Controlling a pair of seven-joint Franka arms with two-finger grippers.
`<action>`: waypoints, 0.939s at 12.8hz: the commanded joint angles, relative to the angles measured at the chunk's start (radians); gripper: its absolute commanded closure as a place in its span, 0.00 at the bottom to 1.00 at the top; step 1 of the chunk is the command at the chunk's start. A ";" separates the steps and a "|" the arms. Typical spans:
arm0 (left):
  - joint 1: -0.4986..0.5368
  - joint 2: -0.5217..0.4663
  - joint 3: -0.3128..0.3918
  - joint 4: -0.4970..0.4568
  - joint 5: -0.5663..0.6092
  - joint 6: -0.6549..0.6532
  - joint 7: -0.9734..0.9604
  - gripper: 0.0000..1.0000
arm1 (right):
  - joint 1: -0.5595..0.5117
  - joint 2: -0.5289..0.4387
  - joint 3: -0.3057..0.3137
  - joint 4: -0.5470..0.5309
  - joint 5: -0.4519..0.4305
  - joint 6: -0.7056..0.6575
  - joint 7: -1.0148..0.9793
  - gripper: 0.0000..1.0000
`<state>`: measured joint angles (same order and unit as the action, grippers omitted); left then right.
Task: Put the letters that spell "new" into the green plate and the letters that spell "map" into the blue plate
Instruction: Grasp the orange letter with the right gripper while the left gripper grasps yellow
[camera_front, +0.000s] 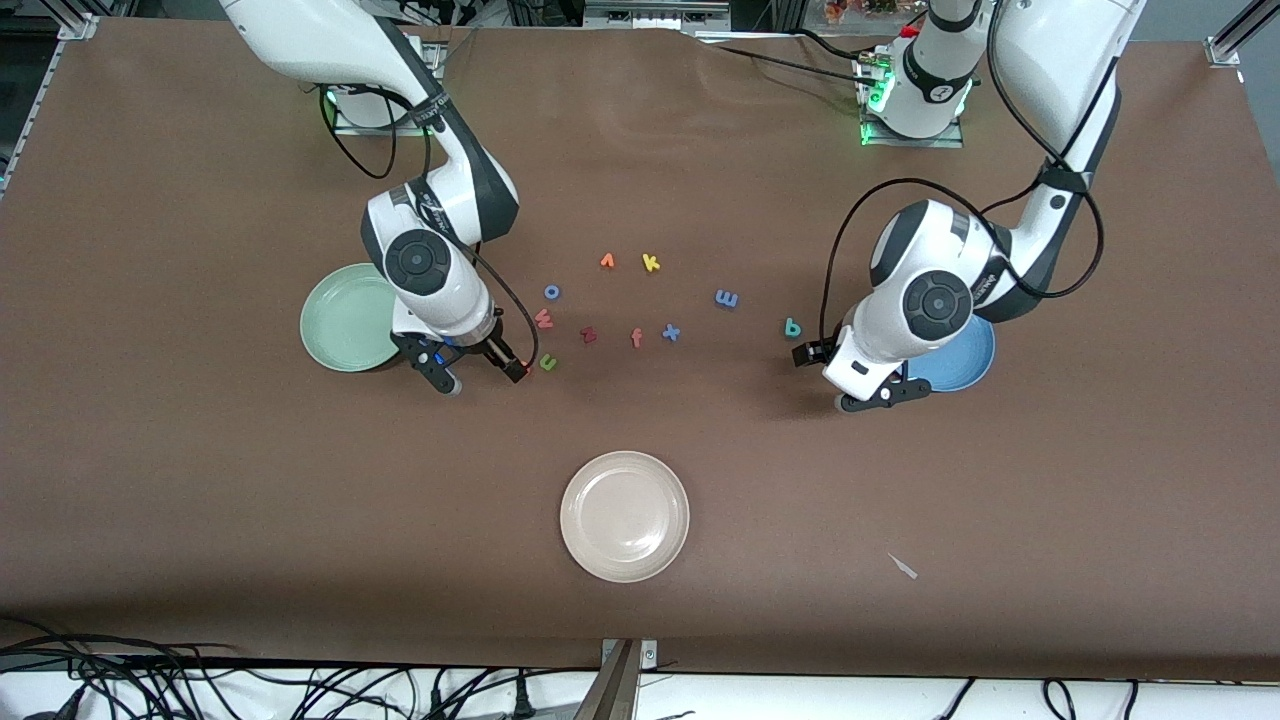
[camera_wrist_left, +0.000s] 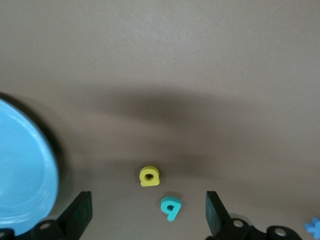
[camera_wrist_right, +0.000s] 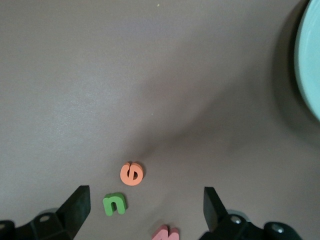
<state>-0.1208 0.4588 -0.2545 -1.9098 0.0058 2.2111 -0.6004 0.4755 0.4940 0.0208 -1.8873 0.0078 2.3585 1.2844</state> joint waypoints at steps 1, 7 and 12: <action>-0.010 -0.017 0.004 -0.081 -0.036 0.100 -0.007 0.00 | 0.008 0.027 -0.007 0.007 0.012 0.045 0.051 0.00; -0.039 0.058 0.004 -0.087 -0.033 0.179 -0.022 0.07 | 0.040 0.097 -0.009 0.019 0.006 0.136 0.082 0.00; -0.023 0.086 0.004 -0.095 -0.035 0.185 -0.033 0.13 | 0.041 0.129 -0.009 0.027 0.000 0.168 0.082 0.00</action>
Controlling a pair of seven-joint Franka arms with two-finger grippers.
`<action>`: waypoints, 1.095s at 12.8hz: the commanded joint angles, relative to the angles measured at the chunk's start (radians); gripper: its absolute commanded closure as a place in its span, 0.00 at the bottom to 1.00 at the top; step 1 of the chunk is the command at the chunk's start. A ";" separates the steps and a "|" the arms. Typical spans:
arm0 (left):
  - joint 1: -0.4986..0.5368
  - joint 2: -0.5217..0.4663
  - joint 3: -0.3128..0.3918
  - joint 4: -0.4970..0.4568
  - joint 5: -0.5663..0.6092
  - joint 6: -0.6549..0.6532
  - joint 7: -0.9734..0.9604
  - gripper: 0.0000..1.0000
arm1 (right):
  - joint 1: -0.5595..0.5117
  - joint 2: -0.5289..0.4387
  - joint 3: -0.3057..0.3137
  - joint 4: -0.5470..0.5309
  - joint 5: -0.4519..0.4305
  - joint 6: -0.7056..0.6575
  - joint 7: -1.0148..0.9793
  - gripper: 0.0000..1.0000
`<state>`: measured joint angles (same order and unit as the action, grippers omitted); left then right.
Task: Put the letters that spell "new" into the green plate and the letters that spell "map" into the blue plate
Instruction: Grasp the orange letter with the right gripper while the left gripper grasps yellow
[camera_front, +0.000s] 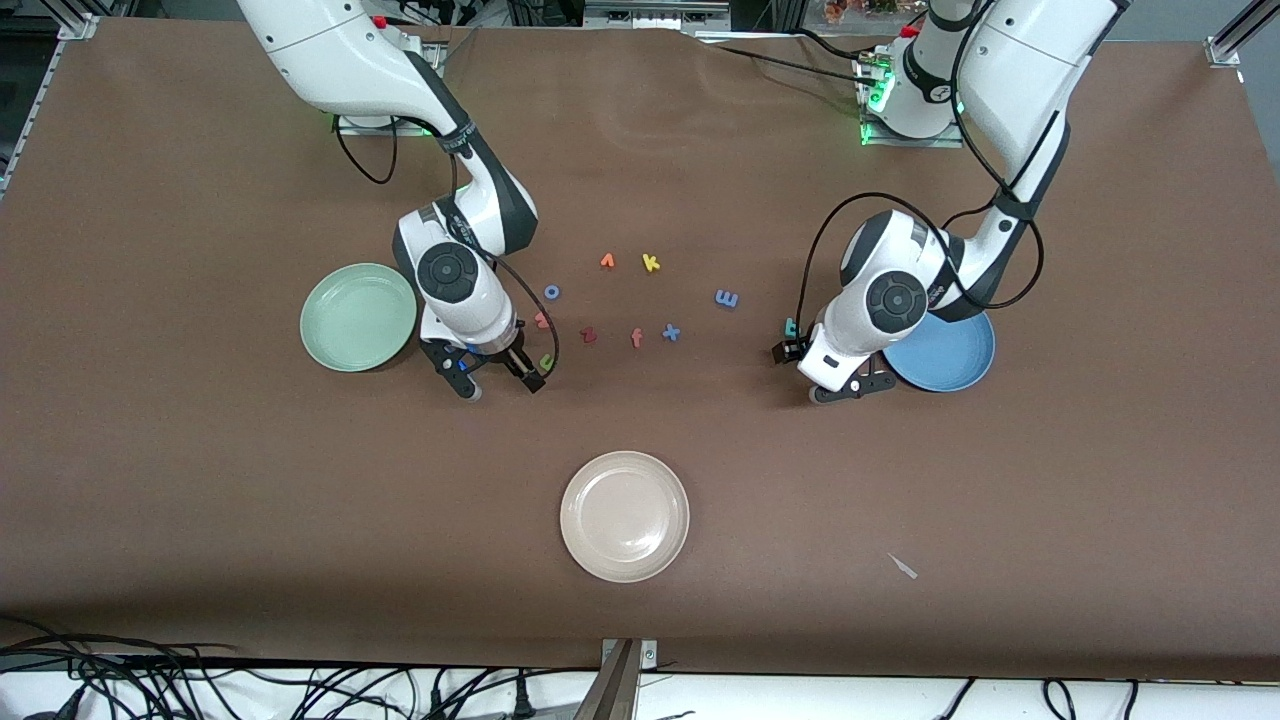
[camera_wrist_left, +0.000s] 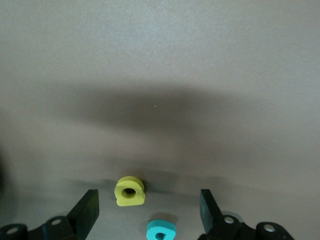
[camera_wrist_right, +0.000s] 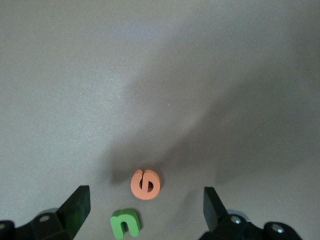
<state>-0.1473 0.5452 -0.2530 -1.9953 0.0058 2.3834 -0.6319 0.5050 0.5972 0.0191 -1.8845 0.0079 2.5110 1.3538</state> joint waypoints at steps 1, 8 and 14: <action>0.003 -0.002 0.003 -0.019 -0.035 0.013 -0.012 0.13 | 0.010 0.027 -0.007 0.024 0.000 0.015 0.013 0.00; 0.015 -0.002 0.004 -0.039 -0.035 0.013 -0.015 0.21 | 0.012 0.055 -0.007 0.047 0.000 0.022 0.013 0.57; 0.012 0.002 0.004 -0.039 -0.035 0.014 -0.055 0.26 | 0.003 0.041 -0.013 0.088 -0.002 -0.047 -0.021 0.77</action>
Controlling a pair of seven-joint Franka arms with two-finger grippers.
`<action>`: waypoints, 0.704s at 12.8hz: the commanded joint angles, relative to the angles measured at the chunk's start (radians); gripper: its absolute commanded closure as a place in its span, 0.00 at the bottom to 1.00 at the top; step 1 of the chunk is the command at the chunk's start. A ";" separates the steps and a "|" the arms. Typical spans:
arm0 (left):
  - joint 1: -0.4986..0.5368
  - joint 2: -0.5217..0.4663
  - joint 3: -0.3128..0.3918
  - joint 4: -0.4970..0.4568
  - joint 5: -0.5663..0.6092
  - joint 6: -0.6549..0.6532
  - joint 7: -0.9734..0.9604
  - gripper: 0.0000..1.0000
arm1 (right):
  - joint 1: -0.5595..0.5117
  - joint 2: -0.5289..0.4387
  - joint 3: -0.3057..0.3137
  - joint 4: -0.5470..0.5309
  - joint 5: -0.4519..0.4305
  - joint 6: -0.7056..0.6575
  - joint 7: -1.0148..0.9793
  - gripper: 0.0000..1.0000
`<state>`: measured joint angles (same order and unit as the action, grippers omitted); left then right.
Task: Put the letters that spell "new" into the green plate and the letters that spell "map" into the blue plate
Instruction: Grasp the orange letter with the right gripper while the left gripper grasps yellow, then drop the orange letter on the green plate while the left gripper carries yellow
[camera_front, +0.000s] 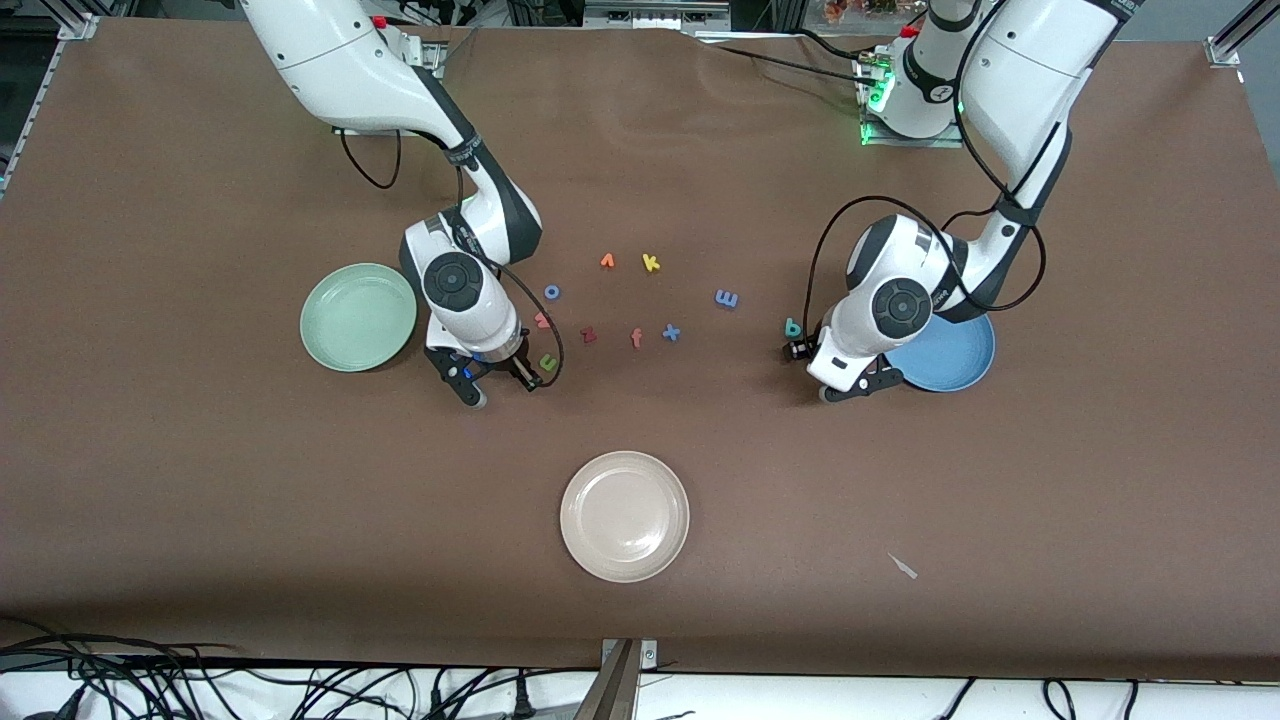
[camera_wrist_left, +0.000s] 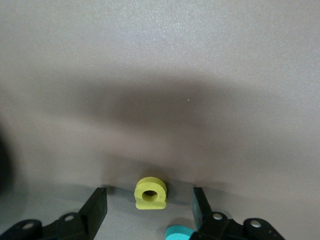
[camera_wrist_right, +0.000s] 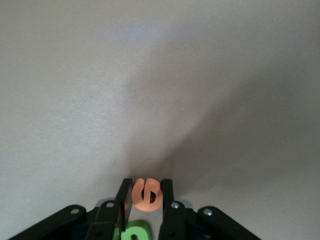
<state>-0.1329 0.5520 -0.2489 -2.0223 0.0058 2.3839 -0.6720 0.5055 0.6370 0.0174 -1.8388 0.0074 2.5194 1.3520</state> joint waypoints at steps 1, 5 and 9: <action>-0.002 -0.001 0.000 -0.013 -0.035 0.014 -0.015 0.32 | 0.001 -0.022 -0.019 0.049 -0.001 -0.100 -0.064 0.77; -0.001 0.000 0.000 -0.019 -0.035 0.014 -0.015 0.44 | -0.013 -0.124 -0.115 0.033 0.019 -0.263 -0.366 0.77; -0.001 0.000 0.000 -0.030 -0.035 0.014 -0.015 0.52 | -0.022 -0.246 -0.215 -0.086 0.019 -0.321 -0.677 0.77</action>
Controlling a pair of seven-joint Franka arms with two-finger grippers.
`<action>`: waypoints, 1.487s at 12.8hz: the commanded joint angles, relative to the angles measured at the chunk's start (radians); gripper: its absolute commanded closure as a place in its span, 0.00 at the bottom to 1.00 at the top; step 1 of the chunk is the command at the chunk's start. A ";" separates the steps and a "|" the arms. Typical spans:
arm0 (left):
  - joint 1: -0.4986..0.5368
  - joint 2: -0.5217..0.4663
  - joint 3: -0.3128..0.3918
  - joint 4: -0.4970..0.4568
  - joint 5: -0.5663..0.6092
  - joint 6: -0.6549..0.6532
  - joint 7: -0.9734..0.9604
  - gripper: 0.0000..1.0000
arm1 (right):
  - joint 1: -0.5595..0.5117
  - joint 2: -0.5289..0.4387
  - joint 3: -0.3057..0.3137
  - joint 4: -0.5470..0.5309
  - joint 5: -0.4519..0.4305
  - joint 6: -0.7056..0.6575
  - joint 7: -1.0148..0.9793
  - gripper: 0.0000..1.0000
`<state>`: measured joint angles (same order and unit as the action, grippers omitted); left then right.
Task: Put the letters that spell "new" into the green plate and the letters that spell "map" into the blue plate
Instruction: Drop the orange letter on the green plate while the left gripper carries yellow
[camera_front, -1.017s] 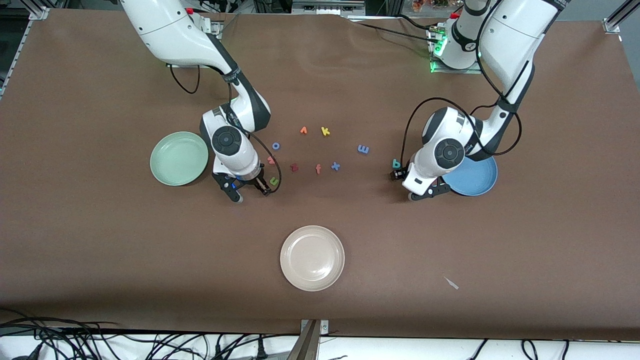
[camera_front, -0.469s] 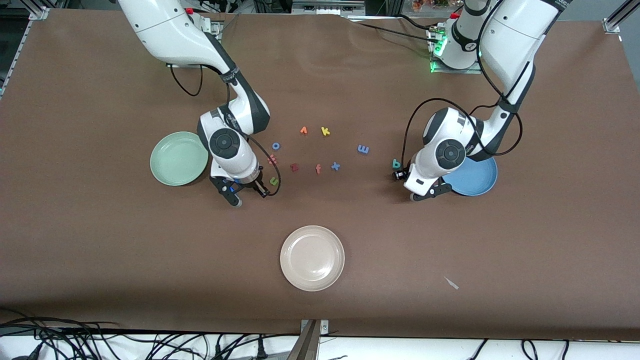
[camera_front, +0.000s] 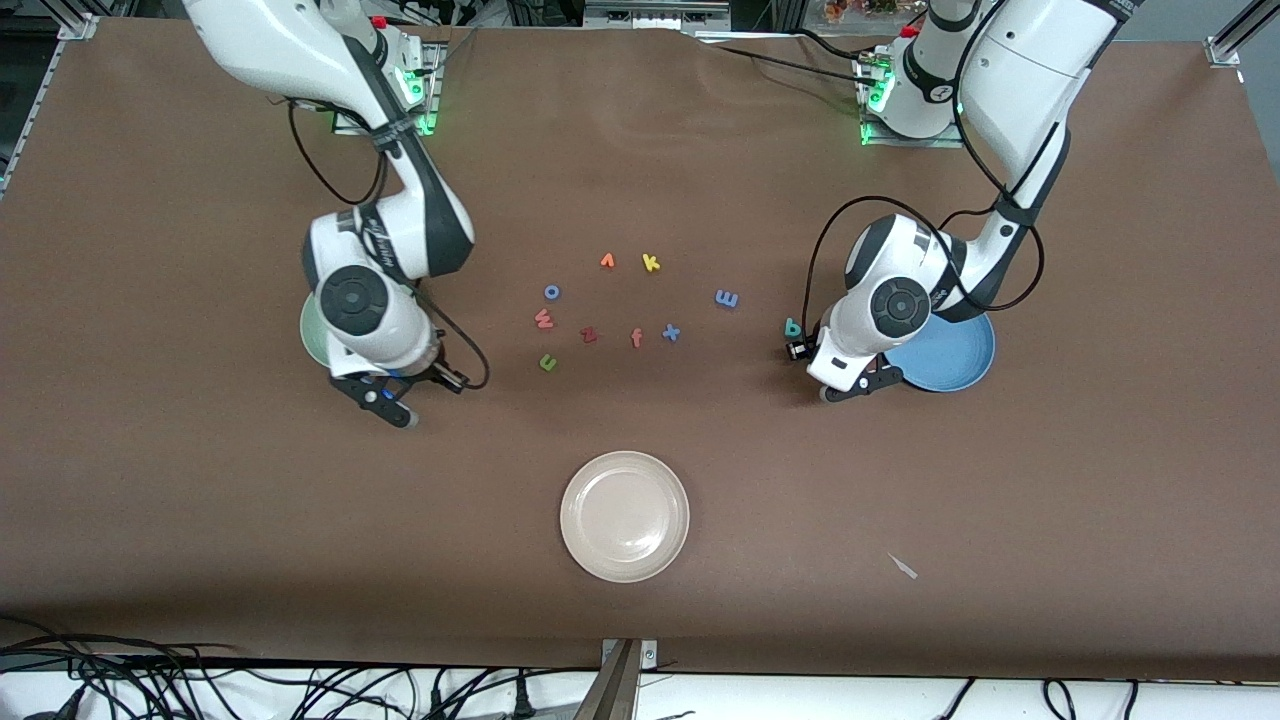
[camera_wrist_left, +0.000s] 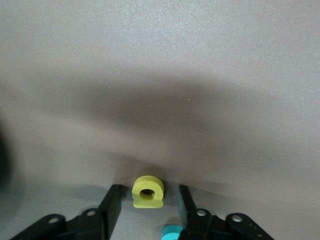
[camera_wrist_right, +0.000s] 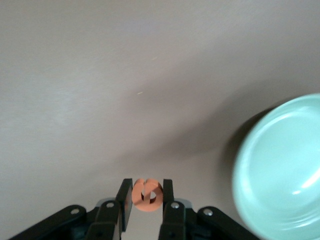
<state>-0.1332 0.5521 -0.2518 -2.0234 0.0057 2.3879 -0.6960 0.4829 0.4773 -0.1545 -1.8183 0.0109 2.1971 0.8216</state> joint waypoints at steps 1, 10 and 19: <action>0.001 0.000 0.003 -0.031 -0.035 0.010 0.009 0.55 | 0.000 -0.123 -0.078 -0.152 0.015 0.004 -0.247 0.77; 0.001 0.000 0.003 -0.028 -0.033 0.008 0.013 0.88 | 0.000 -0.201 -0.184 -0.539 0.021 0.294 -0.437 0.76; 0.147 -0.159 0.003 0.089 -0.033 -0.392 0.333 0.92 | 0.003 -0.204 -0.162 -0.471 0.036 0.277 -0.415 0.19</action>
<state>-0.0405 0.4291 -0.2484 -1.9329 0.0054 2.0645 -0.5055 0.4806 0.2915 -0.3289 -2.3262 0.0190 2.5091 0.4112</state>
